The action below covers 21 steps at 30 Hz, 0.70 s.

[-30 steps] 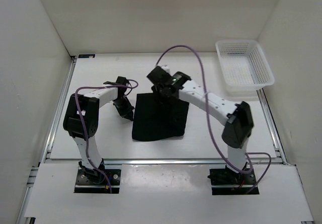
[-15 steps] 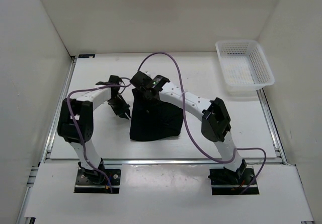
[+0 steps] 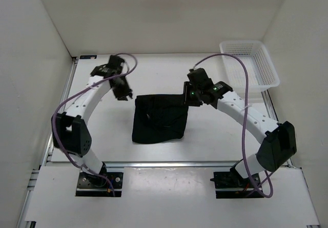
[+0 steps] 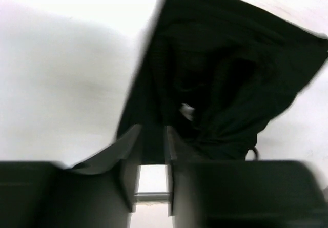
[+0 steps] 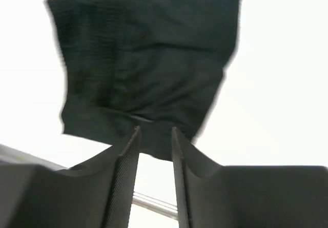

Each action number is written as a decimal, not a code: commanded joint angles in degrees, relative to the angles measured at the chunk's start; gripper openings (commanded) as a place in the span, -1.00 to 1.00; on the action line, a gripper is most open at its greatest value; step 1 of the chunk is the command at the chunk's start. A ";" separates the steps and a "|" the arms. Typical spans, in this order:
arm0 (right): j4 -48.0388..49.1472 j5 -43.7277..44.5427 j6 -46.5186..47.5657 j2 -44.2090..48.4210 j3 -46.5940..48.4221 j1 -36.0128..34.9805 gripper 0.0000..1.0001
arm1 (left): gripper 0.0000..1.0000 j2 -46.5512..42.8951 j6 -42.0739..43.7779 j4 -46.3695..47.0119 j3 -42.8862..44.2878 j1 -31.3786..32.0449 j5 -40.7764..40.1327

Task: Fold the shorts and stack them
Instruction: Fold the shorts

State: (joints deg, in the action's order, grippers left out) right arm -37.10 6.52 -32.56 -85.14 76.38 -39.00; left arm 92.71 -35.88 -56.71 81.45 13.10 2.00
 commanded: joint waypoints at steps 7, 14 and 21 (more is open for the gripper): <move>0.46 -2.57 -2.95 3.40 -8.88 3.93 -0.01 | 0.97 21.01 2.74 -11.85 25.15 15.72 -11.06; -0.69 -1.51 -2.95 6.04 -10.72 6.21 0.01 | 0.91 28.31 2.74 -10.71 27.28 18.80 -7.20; -0.69 -1.51 -2.42 7.10 -11.25 7.89 0.01 | -0.80 24.02 3.45 -7.72 23.23 18.80 -2.09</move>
State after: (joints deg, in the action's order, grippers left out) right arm -37.58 4.75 -35.20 -79.85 65.67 -31.70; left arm 122.93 -32.80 -65.23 105.43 31.62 -2.50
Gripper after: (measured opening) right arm 0.504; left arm 0.149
